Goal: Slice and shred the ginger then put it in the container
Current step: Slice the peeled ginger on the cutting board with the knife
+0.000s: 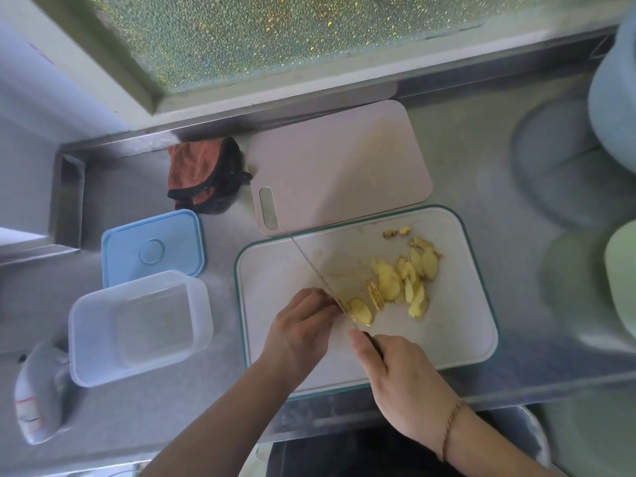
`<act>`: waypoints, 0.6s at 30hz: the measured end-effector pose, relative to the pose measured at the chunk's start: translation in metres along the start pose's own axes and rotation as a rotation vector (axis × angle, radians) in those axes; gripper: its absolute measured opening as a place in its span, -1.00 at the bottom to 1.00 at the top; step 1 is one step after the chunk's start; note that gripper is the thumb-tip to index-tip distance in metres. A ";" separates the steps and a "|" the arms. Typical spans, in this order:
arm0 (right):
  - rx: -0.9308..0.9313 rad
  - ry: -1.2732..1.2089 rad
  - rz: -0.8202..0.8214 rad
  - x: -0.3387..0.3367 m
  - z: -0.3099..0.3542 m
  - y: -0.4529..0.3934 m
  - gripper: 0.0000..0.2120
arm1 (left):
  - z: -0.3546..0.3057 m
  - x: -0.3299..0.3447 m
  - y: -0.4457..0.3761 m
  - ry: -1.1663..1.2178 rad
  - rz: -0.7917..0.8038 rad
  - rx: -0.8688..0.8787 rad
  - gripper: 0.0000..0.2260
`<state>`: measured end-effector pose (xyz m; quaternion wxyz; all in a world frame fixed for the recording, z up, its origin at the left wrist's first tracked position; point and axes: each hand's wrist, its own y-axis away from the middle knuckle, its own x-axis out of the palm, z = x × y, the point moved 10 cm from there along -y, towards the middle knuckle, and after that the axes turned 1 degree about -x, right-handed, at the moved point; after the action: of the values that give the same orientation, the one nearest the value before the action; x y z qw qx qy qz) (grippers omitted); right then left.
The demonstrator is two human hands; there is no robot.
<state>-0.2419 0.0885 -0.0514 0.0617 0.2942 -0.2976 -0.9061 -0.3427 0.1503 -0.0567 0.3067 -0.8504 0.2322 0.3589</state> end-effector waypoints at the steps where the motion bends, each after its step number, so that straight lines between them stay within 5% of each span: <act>1: 0.004 0.003 0.007 0.001 -0.001 -0.001 -0.50 | 0.000 0.000 0.000 0.000 0.001 0.002 -0.86; 18: 0.028 0.015 0.051 0.001 -0.002 -0.005 -0.48 | -0.001 0.002 0.000 0.014 0.043 0.058 -0.90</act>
<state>-0.2415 0.0910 -0.0565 0.0830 0.2941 -0.3175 -0.8977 -0.3415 0.1494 -0.0580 0.3217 -0.8386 0.2627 0.3525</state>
